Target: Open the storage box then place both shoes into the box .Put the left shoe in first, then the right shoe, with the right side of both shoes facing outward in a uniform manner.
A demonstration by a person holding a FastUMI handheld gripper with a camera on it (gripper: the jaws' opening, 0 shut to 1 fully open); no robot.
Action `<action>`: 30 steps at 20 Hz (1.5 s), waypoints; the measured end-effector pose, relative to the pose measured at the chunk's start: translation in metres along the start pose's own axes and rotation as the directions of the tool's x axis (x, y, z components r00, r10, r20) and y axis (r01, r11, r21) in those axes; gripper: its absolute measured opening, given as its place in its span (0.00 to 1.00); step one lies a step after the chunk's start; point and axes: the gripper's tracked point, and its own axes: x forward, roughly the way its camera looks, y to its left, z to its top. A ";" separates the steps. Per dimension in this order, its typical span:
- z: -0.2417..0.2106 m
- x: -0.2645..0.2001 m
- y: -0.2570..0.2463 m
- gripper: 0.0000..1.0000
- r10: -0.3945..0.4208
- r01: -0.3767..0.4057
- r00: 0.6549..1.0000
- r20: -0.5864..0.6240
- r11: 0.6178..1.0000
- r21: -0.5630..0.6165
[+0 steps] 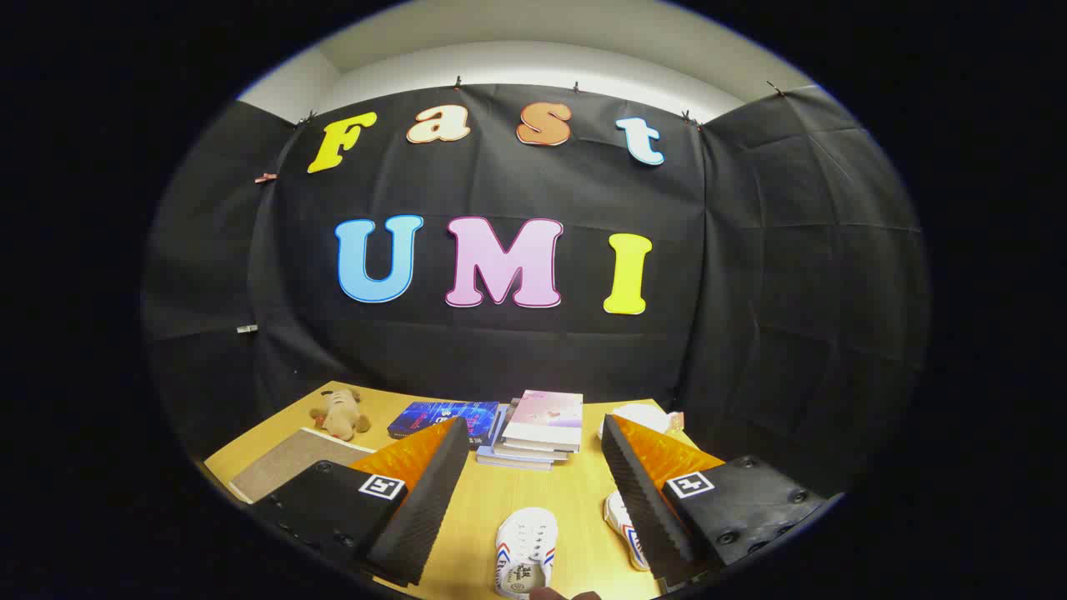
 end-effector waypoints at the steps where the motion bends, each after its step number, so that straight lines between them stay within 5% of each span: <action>1: 0.001 0.000 -0.003 0.98 -0.004 0.004 1.000 0.003 1.000 -0.002; 19: -0.020 0.010 -0.008 0.98 0.002 0.002 0.998 -0.070 0.998 0.059; 25: -0.044 0.016 0.006 0.98 0.085 -0.067 0.985 -0.149 0.991 0.119; 30: -0.077 0.018 0.031 0.98 0.237 -0.177 0.938 -0.255 0.955 0.237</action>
